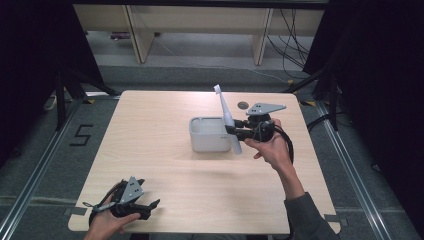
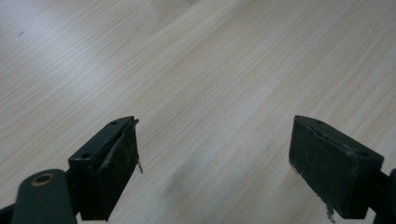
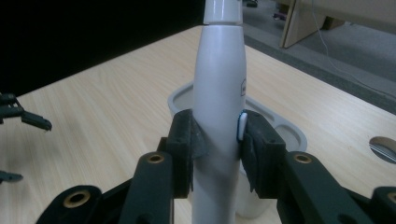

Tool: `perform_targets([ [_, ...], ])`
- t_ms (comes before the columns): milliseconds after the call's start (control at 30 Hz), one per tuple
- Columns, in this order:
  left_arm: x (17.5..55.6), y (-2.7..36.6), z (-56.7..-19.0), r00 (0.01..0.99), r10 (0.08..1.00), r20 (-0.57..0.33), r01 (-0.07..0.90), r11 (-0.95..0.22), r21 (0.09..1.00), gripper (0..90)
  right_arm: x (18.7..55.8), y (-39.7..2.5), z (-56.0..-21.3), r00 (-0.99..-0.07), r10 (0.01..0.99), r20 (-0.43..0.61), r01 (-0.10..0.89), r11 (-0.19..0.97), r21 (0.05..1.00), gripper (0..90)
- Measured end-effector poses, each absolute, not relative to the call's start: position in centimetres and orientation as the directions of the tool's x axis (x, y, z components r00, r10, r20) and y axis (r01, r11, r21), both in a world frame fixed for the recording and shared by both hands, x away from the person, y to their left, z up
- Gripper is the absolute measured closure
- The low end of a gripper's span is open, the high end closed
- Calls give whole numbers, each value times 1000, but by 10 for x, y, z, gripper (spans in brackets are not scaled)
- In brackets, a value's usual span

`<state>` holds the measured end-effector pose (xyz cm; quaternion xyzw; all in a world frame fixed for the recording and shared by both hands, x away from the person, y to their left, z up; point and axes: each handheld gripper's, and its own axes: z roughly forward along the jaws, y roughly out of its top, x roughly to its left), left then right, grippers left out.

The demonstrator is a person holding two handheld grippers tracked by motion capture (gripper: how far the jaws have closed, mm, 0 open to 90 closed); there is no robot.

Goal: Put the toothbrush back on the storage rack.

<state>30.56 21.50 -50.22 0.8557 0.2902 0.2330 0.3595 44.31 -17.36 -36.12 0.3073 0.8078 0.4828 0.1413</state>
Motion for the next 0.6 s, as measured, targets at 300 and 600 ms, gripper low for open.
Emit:
perform_targets([
  [300, 306, 216, -502, 737, 645, 199, 323, -596, 736, 152, 456, -162, -354, -776, 628, 63, 323, 310, 894, 669],
  [600, 304, 214, -503, 717, 674, 178, 338, -560, 756, 152, 464, -152, -346, -774, 629, 79, 323, 283, 903, 668],
])
